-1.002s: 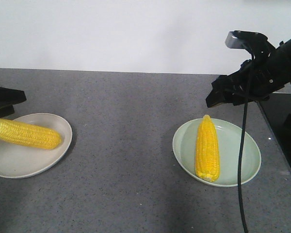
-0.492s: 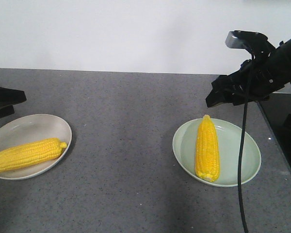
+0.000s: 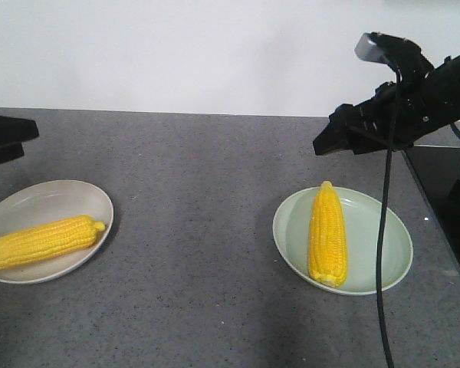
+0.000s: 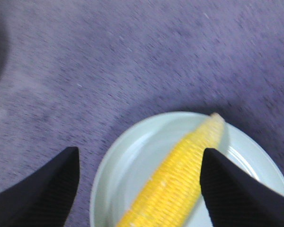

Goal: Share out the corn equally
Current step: 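Open the right gripper and raise both grippers off the cobs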

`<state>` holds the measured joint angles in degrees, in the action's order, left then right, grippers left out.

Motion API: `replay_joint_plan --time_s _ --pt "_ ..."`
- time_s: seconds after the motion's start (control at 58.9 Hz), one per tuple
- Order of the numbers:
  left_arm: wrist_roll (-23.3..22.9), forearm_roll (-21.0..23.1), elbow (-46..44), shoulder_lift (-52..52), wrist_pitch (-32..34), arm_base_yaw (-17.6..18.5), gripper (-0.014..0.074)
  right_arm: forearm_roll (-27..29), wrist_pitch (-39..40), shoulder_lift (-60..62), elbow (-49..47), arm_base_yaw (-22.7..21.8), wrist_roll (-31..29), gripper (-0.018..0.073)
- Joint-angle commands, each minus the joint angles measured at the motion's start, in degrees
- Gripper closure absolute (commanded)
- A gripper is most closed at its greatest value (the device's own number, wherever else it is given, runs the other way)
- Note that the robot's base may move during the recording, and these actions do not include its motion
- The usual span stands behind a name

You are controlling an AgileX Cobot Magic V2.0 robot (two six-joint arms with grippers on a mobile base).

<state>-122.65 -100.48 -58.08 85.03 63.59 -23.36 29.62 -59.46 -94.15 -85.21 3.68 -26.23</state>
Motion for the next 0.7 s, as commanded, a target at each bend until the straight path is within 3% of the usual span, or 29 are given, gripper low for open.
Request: replay_joint_plan --time_s 0.0,0.255,0.475,0.594,0.679 --pt "-1.27 4.84 -5.37 -3.3 6.01 0.18 0.0129 6.83 2.96 5.23 -1.55 -0.25 -3.7 0.008" --pt "-1.27 5.02 -15.37 -6.91 14.26 0.23 0.0253 11.69 3.03 12.73 -1.55 -0.25 -8.31 0.0295" --pt "-1.27 1.29 -16.14 -10.98 14.7 3.57 0.0465 12.36 0.85 18.7 -0.96 -0.25 -10.54 0.0566" --pt "-0.14 -2.13 -16.14 -12.46 14.64 8.33 0.0594 12.55 2.84 23.54 3.15 -0.25 -12.64 0.0565" --pt "3.44 -2.13 -16.14 -13.4 14.7 11.16 0.0605 12.91 6.46 27.61 8.58 -0.25 -13.27 0.0565"
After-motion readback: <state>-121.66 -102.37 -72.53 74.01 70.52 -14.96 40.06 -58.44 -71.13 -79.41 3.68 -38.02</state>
